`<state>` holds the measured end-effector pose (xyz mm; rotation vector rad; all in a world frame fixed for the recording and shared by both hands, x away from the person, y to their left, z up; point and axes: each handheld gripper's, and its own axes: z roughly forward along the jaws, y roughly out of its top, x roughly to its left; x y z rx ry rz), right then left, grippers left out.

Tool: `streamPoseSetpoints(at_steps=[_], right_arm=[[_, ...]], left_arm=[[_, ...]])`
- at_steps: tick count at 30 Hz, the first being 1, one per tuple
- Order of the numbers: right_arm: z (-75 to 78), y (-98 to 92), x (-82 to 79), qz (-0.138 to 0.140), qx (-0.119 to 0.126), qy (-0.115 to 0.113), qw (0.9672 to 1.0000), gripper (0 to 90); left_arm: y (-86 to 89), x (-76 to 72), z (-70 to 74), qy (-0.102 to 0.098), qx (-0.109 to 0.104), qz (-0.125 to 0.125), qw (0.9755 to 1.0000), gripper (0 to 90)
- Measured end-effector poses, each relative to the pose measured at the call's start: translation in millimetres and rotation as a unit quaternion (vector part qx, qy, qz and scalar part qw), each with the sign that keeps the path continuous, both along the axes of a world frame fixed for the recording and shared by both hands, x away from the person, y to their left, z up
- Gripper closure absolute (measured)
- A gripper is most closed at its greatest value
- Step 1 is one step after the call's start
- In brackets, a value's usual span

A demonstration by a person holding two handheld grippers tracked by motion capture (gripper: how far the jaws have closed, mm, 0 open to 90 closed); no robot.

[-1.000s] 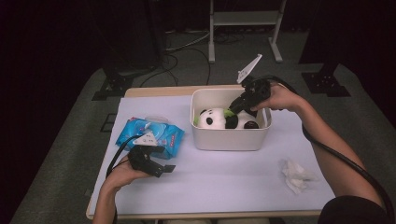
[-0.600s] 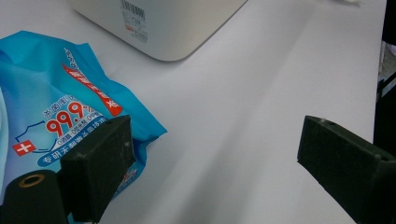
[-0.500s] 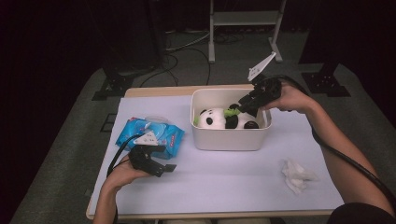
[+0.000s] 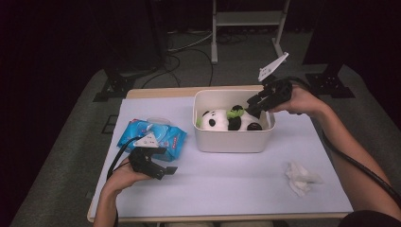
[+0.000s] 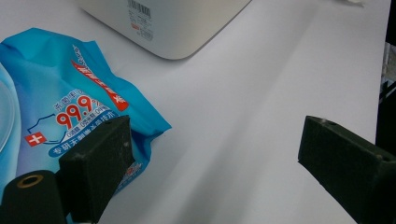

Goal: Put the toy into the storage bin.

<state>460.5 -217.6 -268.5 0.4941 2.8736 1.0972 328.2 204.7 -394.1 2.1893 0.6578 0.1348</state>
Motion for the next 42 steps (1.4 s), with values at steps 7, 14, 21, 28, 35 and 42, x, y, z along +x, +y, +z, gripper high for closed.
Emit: streamPoseSetpoints(at_steps=[7,14,21,28,35,42], right_arm=[[2.0,-7.4,-5.5,-0.004,0.0,-0.002,1.0,46.4],[8.2,-19.2,-14.0,-0.013,0.006,-0.011,0.9998,43.9],[12.0,-32.5,-22.9,-0.025,0.011,-0.014,0.9995,43.9],[6.5,-45.3,-32.0,-0.035,0.009,-0.009,0.9993,43.2],[1.0,-63.7,-41.0,-0.051,0.017,-0.003,0.9985,42.5],[-2.9,-77.8,-49.9,-0.066,0.023,-0.001,0.9975,42.2]], left_arm=[[5.5,-1.2,3.2,-0.006,-0.006,0.008,0.9999,9.6],[7.4,-1.1,3.2,-0.006,-0.008,0.011,0.9999,9.6],[6.0,-1.1,0.9,-0.002,-0.009,0.008,0.9999,9.6],[7.3,-2.4,1.4,-0.003,-0.013,0.01,0.9998,9.6],[9.4,-2.4,1.0,-0.002,-0.016,0.013,0.9998,9.6],[8.6,-2.5,1.4,-0.002,-0.015,0.012,0.9998,9.6]])
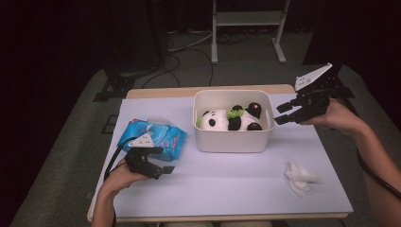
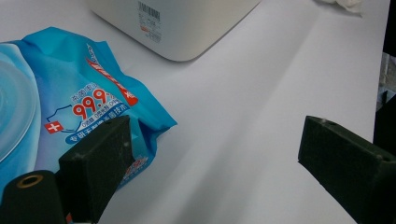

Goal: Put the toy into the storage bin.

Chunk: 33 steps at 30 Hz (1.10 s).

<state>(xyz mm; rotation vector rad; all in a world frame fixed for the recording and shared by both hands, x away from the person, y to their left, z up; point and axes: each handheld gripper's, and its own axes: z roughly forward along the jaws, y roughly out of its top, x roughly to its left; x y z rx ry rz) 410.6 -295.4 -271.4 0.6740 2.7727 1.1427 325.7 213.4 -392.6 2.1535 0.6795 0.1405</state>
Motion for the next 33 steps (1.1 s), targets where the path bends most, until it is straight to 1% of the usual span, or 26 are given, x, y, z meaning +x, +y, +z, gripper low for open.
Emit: streamPoseSetpoints(at_steps=[7,12,18,24,28,33], right_arm=[[-4.8,-11.8,-6.6,-0.01,0.004,0.002,0.9999,41.3],[-11.5,-18.0,-11.0,-0.015,0.007,0.004,0.9999,41.0],[-23.8,-25.7,-15.2,-0.023,0.007,0.015,0.9996,39.8],[-38.4,-34.1,-20.0,-0.033,0.014,0.024,0.9991,39.1],[-48.1,-37.5,-22.6,-0.038,0.018,0.029,0.9987,38.7],[-61.1,-40.5,-25.8,-0.041,0.028,0.04,0.998,38.6]], left_arm=[[0.0,-1.0,0.8,-0.002,0.001,0.0,1.0,9.6],[0.5,-1.4,0.6,-0.002,0.001,0.001,1.0,9.6],[-0.1,-2.1,0.2,0.0,0.0,0.0,1.0,9.6],[0.0,-2.2,0.4,-0.001,0.0,0.001,1.0,9.6],[0.1,-2.1,0.7,-0.002,0.0,0.0,1.0,9.6],[0.5,-2.5,0.9,-0.002,0.0,0.001,1.0,9.6]])
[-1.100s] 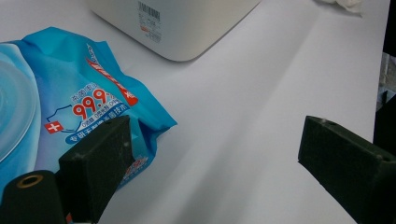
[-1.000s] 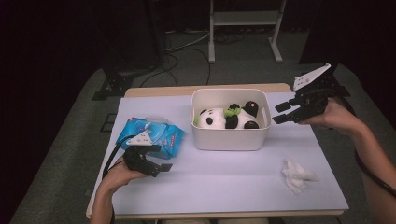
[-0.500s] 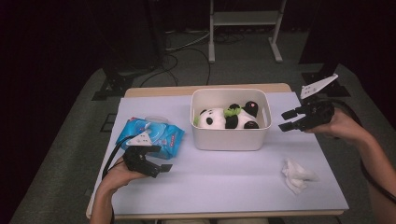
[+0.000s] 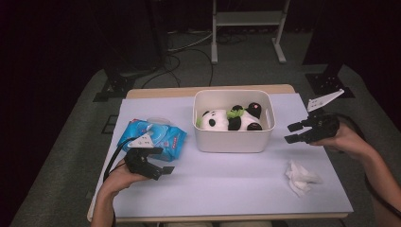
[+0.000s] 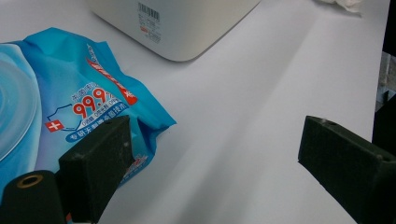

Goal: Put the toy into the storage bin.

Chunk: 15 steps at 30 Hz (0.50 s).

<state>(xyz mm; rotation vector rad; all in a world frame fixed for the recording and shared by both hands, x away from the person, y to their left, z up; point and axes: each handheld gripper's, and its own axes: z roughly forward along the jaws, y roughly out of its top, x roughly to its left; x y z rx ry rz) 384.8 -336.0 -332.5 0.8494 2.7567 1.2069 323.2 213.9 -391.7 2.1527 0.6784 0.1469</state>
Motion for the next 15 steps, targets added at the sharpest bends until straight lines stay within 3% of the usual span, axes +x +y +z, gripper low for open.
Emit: streamPoseSetpoints(at_steps=[15], right_arm=[[-28.4,-11.8,-11.1,-0.016,0.019,0.018,0.9995,38.0]], left_arm=[[0.0,-2.0,1.4,-0.003,0.001,0.0,1.0,9.6]])
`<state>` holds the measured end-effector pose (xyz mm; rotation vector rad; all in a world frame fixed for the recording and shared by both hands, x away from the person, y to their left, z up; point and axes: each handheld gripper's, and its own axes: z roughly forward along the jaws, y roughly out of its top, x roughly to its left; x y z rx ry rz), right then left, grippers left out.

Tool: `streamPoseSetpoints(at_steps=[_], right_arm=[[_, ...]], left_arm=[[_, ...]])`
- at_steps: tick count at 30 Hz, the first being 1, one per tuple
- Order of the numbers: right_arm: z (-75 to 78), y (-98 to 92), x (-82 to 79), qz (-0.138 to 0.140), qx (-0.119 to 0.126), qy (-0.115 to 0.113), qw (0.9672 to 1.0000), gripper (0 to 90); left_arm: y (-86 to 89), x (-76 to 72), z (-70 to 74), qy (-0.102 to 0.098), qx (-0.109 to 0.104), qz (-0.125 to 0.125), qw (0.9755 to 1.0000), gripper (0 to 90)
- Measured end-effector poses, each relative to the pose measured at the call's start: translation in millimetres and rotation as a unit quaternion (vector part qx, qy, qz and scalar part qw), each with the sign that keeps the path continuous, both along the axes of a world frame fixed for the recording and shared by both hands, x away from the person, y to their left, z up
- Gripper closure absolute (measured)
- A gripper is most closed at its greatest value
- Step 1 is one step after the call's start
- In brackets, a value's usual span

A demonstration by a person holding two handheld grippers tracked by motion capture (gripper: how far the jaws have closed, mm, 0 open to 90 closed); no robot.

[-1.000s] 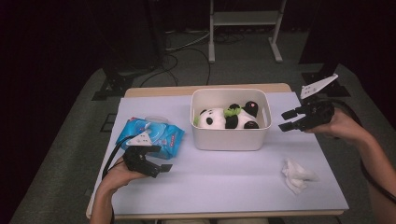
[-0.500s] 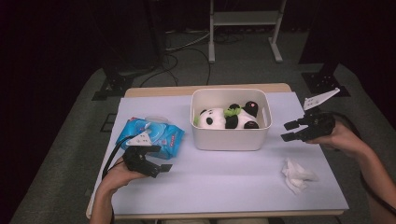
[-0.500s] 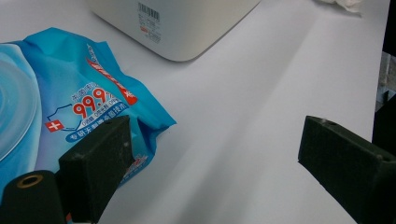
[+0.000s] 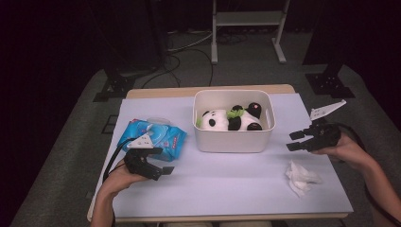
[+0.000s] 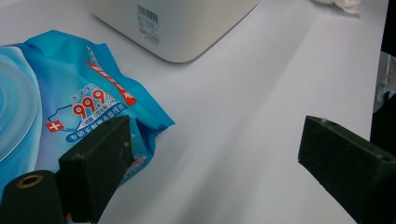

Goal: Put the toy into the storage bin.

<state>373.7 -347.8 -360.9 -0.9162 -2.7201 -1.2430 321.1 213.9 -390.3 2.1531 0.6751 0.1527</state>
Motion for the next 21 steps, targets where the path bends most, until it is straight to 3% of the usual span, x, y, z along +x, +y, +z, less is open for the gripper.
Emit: streamPoseSetpoints(at_steps=[12,21], right_arm=[[-21.5,-3.5,-13.1,-0.006,0.013,0.01,0.9999,37.3],[-28.0,-5.0,-18.7,-0.01,0.014,0.012,0.9998,36.3]], left_arm=[[0.1,-0.2,0.1,-0.001,0.0,-0.002,1.0,9.6],[-2.3,2.1,0.0,-0.002,-0.001,-0.003,1.0,9.6]])
